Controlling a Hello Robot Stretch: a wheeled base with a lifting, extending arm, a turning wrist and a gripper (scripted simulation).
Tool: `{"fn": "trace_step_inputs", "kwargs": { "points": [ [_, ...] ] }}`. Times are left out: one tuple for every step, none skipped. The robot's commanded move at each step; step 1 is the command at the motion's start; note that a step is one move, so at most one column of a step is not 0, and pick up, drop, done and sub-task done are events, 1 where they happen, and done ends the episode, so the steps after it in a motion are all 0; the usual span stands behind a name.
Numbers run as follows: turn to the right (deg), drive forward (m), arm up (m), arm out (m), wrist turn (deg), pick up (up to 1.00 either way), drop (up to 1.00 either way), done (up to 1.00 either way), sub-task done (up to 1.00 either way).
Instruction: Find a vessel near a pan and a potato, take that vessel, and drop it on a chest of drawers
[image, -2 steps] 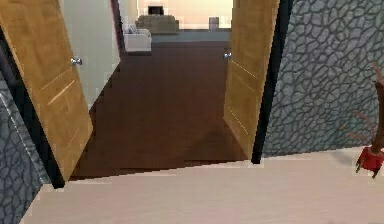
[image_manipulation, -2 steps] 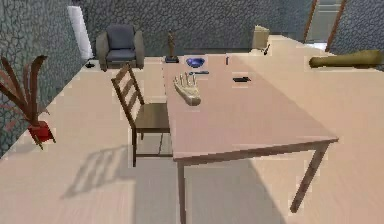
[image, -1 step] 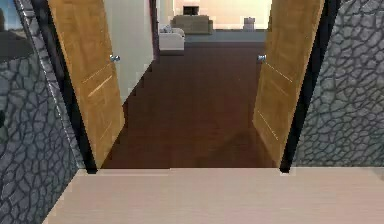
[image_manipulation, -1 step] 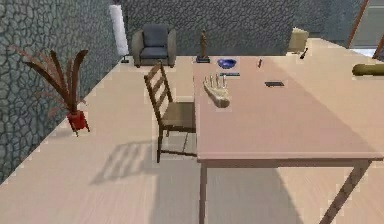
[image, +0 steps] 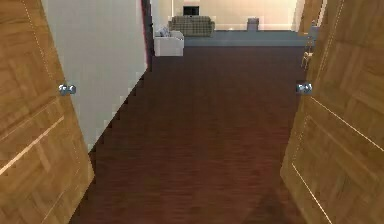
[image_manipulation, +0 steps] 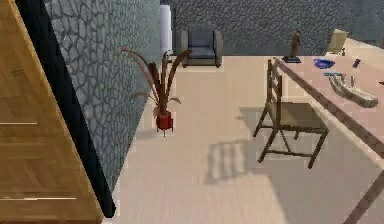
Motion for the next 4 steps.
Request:
{"fn": "trace_step_inputs", "kwargs": {
  "points": [
    [0.0,1.0,0.0,0.0,0.0,0.0,0.0,0.0,0.0],
    [0.0,0.55,0.0,0.0,0.0,0.0,0.0,0.0,0.0],
    [39.0,0.0,0.0,0.0,0.0,0.0,0.0,0.0,0.0],
    [0.0,0.3,0.0,0.0,0.0,0.0,0.0,0.0,0.0]
  ]
}}
